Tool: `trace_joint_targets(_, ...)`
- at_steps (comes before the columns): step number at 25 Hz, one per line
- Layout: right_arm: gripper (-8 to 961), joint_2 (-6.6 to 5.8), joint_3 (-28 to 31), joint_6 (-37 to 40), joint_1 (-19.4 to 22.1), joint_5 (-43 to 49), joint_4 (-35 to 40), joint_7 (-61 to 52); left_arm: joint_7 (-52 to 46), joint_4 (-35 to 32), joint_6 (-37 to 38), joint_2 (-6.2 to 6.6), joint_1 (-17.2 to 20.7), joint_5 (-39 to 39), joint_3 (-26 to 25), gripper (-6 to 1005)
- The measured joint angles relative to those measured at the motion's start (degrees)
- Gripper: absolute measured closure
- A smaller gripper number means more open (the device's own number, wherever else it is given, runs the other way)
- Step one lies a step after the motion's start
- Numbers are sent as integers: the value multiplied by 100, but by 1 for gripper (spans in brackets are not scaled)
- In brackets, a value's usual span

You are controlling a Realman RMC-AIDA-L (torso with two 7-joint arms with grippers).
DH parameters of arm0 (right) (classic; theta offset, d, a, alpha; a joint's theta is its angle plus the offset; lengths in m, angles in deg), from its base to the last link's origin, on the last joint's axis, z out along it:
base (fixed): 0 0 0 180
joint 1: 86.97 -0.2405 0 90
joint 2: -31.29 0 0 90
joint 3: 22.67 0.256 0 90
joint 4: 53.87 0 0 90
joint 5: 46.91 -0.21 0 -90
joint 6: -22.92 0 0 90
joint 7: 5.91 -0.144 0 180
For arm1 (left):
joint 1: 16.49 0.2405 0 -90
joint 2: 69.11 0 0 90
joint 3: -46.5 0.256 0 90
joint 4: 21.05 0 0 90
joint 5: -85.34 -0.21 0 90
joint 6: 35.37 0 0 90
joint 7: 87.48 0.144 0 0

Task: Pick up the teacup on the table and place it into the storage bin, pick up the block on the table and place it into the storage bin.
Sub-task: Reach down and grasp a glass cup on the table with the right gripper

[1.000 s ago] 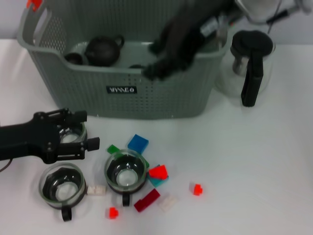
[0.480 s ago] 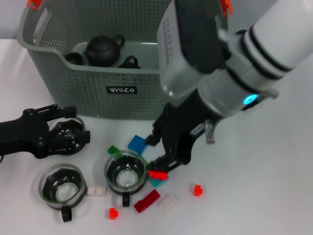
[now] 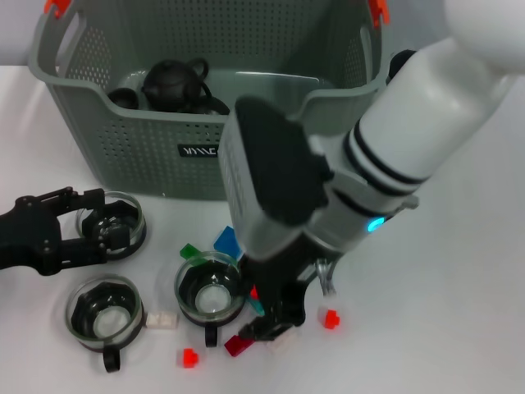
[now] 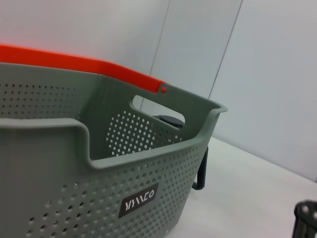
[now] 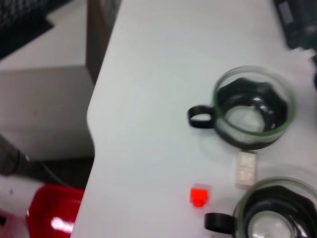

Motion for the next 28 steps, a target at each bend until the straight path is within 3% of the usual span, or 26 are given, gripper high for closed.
trace_joint_targets(10, 418, 9, -776, -839, 0, 5, -233, 723, 23, -12, 2, -26, 15, 0, 26, 127)
trace_joint_targets(28, 442, 18, -1116, -1294, 28, 21, -476, 822, 37, -17, -21, -37, 30, 1, 41, 126)
